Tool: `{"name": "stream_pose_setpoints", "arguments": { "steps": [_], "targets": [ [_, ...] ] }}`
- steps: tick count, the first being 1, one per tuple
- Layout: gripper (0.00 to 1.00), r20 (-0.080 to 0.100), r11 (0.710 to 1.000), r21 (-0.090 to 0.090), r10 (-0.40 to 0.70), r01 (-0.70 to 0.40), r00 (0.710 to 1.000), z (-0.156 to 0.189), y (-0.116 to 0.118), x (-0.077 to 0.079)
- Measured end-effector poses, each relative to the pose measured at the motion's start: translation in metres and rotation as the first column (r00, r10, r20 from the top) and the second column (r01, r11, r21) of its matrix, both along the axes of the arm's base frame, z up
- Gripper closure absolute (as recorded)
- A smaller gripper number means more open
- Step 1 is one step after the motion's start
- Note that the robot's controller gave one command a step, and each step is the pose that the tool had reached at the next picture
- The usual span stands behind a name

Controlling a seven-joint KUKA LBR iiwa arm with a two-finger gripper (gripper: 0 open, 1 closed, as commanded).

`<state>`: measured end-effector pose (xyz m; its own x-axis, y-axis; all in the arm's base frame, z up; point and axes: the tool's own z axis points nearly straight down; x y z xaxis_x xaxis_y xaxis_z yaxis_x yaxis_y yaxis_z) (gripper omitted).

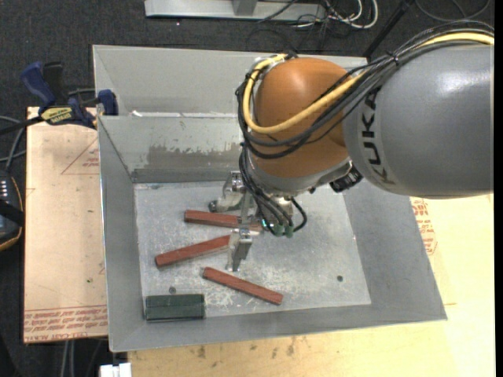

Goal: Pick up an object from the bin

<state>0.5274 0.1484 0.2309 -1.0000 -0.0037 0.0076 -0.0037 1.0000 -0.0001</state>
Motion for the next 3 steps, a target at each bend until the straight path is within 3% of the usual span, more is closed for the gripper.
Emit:
{"name": "stream_pose_setpoints", "arguments": {
  "steps": [1,2,3],
  "targets": [
    [0.0,0.008,1.0,0.001,-0.003,0.003,1.0,0.004,-0.001,0.002],
    [0.0,0.015,0.999,0.002,0.052,-0.052,0.999,-0.033,0.0,0.007],
    [0.0,0.012,0.998,0.002,0.07,-0.07,0.997,-0.094,-0.004,-0.001]
  ]
}}
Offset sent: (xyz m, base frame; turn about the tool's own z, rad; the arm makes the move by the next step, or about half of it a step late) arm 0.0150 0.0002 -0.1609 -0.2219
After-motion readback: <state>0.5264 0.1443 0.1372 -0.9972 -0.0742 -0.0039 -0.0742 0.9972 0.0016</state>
